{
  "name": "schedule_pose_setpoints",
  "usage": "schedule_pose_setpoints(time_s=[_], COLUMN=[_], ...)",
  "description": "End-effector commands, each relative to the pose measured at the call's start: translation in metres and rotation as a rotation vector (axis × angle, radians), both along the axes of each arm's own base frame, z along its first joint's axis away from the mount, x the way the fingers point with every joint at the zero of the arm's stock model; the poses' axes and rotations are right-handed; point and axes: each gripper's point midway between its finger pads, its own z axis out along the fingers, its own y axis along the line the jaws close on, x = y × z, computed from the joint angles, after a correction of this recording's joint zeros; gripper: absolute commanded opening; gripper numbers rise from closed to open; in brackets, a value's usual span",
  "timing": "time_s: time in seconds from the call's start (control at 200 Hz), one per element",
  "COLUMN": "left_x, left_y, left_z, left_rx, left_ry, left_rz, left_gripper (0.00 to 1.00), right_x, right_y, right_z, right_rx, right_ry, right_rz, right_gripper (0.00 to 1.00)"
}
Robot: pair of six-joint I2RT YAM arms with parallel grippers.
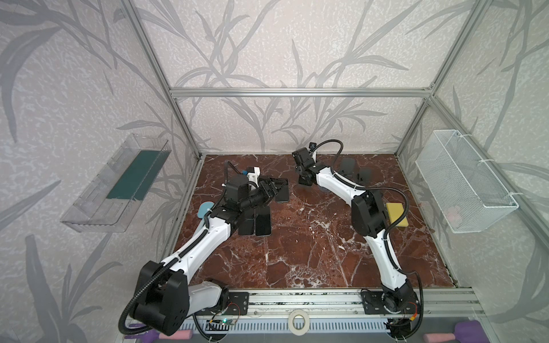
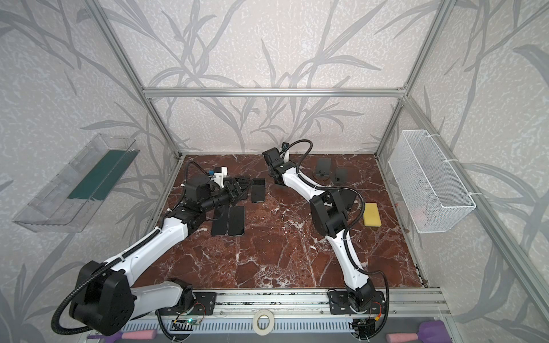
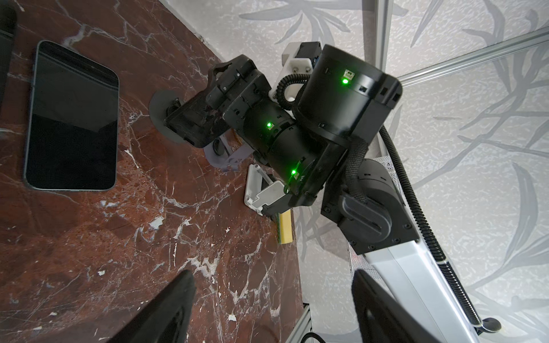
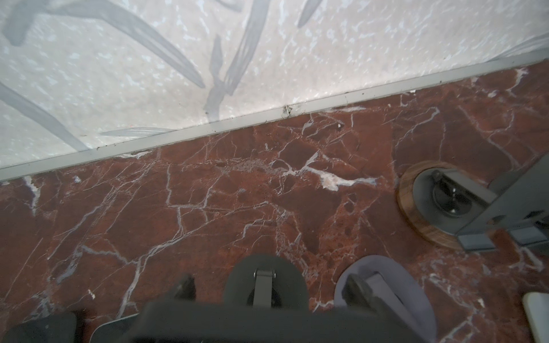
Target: Remove the phone from the phone stand
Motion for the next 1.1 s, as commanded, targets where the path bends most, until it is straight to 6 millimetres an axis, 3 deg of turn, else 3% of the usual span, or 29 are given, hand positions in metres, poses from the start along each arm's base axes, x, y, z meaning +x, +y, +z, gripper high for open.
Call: schedule_pose_setpoints(time_s=[0.0,0.26,0.455,0.87,1.095], left_x=[-0.001,-0.002,-0.001,0.001,-0.003], left_y=[-0.001,-0.002,-0.002,-0.001,0.003], left_z=[0.014,0.016,0.012,0.006,0.023], left_rx=[-0.02,-0.03,-0.024,-0.019,-0.039], left_ry=[-0.032,-0.035,-0.025,-0.01,-0.051], left_rz=[-0.003,-0.008,-0.003,0.002,0.012], left_gripper=[0.83,0.83,0.83,0.83,0.83], right_x=[0.003,-0.001,-0.01,-0.027,-0.045], right_y=[0.001,0.005,0.009,0.003,-0.006], right_z=[0.021,0.035,0.063,0.095,0.123], right_rx=[0.021,0.055,0.082,0.074,0.05], right_ry=[-0.043,-0.068,-0.122,-0.161,-0.187], right_rz=[0.021,0.07,0.133,0.192,0.23], right_gripper=[0.74,0.68,0.68,0.67,0.67])
